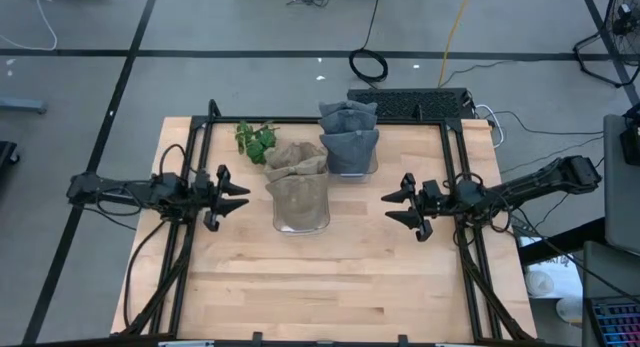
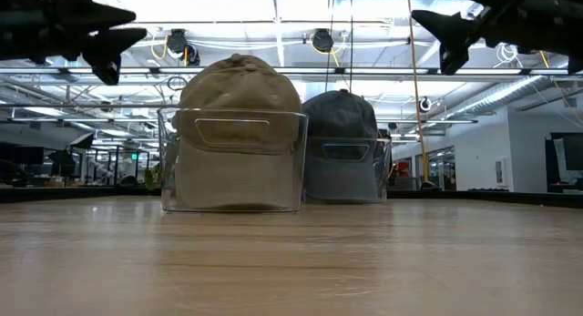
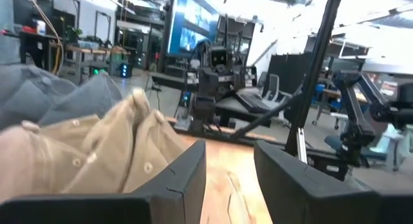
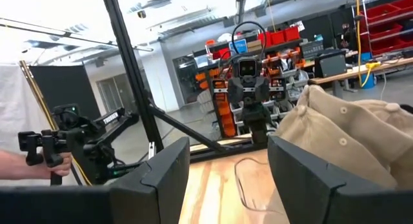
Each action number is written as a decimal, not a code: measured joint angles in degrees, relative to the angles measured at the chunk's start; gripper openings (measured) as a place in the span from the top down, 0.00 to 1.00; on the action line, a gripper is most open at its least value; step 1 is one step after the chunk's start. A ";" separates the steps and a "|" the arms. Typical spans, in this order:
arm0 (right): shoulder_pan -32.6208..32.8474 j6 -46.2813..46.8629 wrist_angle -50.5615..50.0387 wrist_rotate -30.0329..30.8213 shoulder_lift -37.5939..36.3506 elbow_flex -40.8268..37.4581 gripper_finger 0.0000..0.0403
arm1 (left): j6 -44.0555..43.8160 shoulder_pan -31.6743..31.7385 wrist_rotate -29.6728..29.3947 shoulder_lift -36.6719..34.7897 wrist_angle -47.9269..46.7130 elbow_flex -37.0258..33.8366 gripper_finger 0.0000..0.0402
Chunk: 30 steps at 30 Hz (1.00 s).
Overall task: Pick & Place hat
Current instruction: Return to Home Position
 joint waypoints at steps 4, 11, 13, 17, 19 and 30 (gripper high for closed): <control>0.00 -0.02 -0.07 -0.07 0.01 -1.23 0.51 | -0.51 0.00 0.42 -0.01 0.04 -1.27 0.64; 0.00 -0.24 6.52 0.06 0.01 -6.30 0.51 | 0.67 0.00 0.79 0.01 0.98 -1.54 0.63; -0.02 -0.40 9.67 -0.12 0.02 -8.05 0.51 | 0.64 0.00 0.79 0.01 0.93 -1.54 0.64; -0.02 -1.17 12.49 0.09 -0.65 -9.68 0.51 | 0.36 0.00 0.81 0.01 0.89 -1.54 0.66; 0.00 -2.01 12.19 1.30 -1.26 -9.73 0.51 | 0.33 0.00 0.81 0.01 0.98 -1.54 0.66; -0.04 -3.89 -3.75 3.21 -14.74 -9.84 0.51 | 1.66 0.00 0.86 0.01 2.54 -1.53 0.63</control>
